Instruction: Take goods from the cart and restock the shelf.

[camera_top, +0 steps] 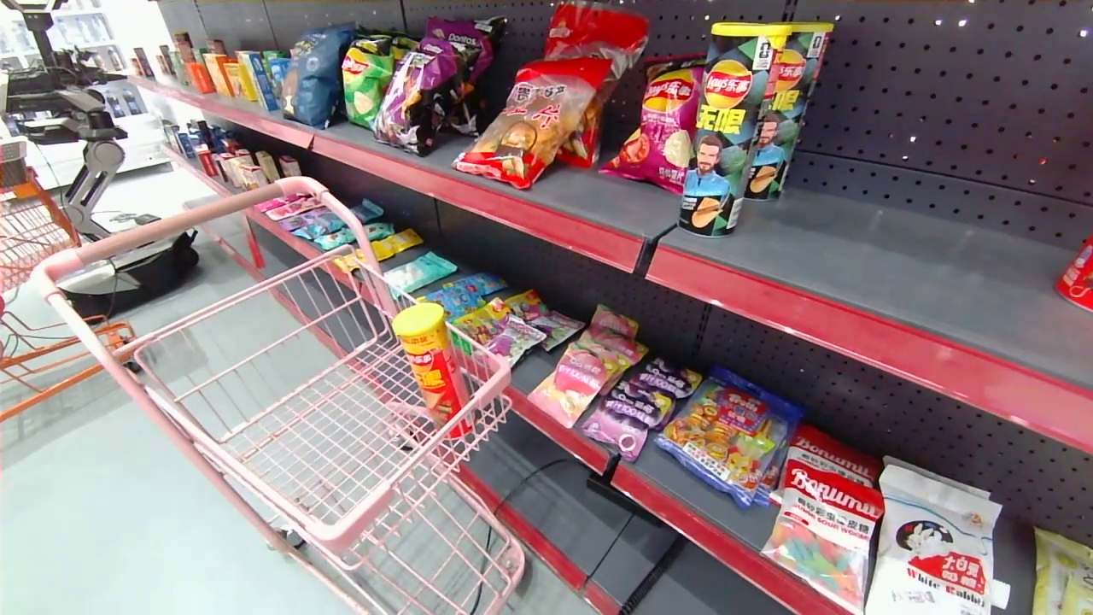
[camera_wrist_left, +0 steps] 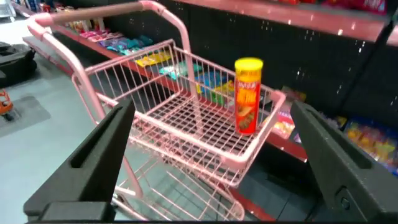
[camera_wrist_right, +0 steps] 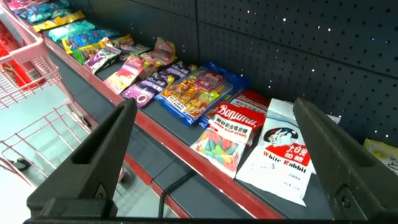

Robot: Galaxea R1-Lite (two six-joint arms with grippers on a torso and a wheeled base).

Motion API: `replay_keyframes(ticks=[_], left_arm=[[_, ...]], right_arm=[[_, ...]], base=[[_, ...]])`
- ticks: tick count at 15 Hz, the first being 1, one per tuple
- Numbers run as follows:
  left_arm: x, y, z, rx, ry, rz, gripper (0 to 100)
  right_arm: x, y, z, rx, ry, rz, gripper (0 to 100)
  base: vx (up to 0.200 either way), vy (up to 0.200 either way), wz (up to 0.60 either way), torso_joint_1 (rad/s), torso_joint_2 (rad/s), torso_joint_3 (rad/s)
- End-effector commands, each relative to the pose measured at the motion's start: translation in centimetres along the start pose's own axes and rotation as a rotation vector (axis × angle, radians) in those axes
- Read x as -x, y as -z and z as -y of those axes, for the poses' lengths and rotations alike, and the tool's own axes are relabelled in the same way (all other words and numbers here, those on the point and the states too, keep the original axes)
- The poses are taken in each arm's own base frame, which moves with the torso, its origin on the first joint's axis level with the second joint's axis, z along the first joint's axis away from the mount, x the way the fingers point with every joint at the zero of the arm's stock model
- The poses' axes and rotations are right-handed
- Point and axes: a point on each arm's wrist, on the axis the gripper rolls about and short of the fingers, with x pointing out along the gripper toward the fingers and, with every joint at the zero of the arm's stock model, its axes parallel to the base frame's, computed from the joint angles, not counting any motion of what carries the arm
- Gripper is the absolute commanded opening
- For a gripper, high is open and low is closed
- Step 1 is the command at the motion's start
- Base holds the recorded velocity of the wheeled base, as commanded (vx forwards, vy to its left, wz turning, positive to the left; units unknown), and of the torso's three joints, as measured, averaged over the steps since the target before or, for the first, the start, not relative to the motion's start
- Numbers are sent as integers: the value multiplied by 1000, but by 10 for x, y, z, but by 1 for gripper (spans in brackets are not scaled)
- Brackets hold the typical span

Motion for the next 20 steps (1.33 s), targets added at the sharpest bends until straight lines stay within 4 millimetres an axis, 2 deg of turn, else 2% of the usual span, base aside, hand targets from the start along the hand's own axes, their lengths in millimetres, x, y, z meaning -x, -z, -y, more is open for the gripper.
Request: replay_keyframes(ticks=[1,2,3,4,5,8,9,10,12,15,17,20], left_arm=[[-114,-82,7,38,-29,-258,100],[-144,-71,8,44,17,-336,100],[-164,-65,8,50,66,-360,100],[-206,-51,4,58,137,-377,100],[-234,-33,0,33,171,-401,100],[-286,16,1,-5,257,-436,100],[-294,28,1,0,280,-448,100],[-294,28,1,0,280,-448,100],[-310,58,0,15,311,-520,100],[-333,74,7,1,370,-482,100],[-346,93,11,0,380,-498,100],[-371,103,17,-9,399,-454,100]], right_arm=[[0,0,0,1,-1,0,100],[0,0,0,1,-1,0,100],[0,0,0,1,-1,0,100],[0,0,0,4,-1,0,100],[0,0,0,6,-1,0,100],[0,0,0,17,-1,0,100],[0,0,0,17,-1,0,100],[0,0,0,17,-1,0,100],[0,0,0,18,-1,-2,100],[0,0,0,20,-1,0,100],[0,0,0,20,-1,-2,100],[0,0,0,21,-1,-2,100]], base=[[0,0,0,0,0,0],[0,0,0,0,0,0],[0,0,0,0,0,0],[0,0,0,0,0,0],[0,0,0,0,0,0],[0,0,0,0,0,0],[0,0,0,0,0,0],[0,0,0,0,0,0],[0,0,0,0,0,0],[0,0,0,0,0,0],[0,0,0,0,0,0],[0,0,0,0,0,0]])
